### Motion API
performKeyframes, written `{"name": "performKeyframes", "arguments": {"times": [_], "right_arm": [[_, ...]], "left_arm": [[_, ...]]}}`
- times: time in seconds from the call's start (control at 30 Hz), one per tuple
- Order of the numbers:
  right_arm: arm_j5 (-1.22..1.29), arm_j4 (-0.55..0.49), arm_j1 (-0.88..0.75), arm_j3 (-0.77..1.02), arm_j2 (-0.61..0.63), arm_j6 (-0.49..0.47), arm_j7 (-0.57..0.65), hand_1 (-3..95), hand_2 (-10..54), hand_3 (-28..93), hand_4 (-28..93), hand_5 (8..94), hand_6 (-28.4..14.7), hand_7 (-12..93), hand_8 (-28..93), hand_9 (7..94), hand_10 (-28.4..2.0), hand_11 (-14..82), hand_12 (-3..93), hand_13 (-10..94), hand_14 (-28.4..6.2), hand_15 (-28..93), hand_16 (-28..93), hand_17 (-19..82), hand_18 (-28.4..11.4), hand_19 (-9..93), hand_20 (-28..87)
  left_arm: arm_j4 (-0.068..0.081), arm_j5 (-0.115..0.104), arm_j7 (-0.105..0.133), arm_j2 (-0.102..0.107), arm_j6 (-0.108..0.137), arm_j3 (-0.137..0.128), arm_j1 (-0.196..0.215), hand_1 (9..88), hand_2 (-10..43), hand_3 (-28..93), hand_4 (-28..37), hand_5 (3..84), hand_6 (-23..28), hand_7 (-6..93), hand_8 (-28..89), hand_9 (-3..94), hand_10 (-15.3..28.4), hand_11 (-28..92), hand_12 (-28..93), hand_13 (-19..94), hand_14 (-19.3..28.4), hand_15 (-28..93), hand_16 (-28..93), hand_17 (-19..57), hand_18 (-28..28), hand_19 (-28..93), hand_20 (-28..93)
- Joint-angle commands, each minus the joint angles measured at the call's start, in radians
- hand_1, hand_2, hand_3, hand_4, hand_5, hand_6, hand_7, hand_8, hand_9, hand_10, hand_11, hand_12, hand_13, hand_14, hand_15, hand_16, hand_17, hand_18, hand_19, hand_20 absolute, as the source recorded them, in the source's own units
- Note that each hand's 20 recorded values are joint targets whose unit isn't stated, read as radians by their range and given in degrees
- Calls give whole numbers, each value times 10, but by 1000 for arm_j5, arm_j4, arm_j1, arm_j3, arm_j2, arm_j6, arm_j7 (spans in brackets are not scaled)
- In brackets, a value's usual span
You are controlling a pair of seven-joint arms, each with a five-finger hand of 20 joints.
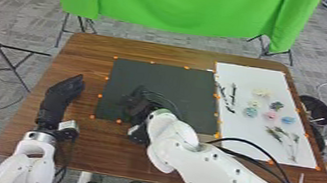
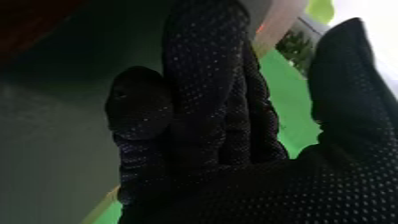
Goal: Arrange flowers
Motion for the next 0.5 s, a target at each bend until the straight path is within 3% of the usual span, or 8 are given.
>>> {"name": "performKeyframes", "arguments": {"times": [0.03,0.27,0.5], "right_arm": [[-19,-4,-5,4,16,-40,-12,188,20,697,-9,598,-76,437,-99,809,-183,145,151,937,-57,451,209,739,-66,779,388],[35,-14,-8,18,14,-59,-25,166,19,695,-19,566,-79,422,-100,747,-191,114,135,937,-62,438,218,719,-79,811,340],[45,-13,-8,23,13,-51,-29,164,19,698,-28,564,-81,413,-96,747,-191,113,132,937,-63,434,226,714,-82,825,313]], "left_arm": [[0,-7,-10,-9,-11,-4,23,240,-90,723,-252,444,31,114,-69,405,124,150,106,330,133,92,-7,80,86,20,166],[2,-6,-9,-10,-10,0,19,239,-91,723,-252,444,31,113,-69,405,125,150,106,330,135,92,-6,80,86,20,166],[1,-5,-10,-11,-12,1,20,240,-90,723,-252,445,31,113,-68,405,125,150,106,330,135,92,-6,79,86,20,166]]}}
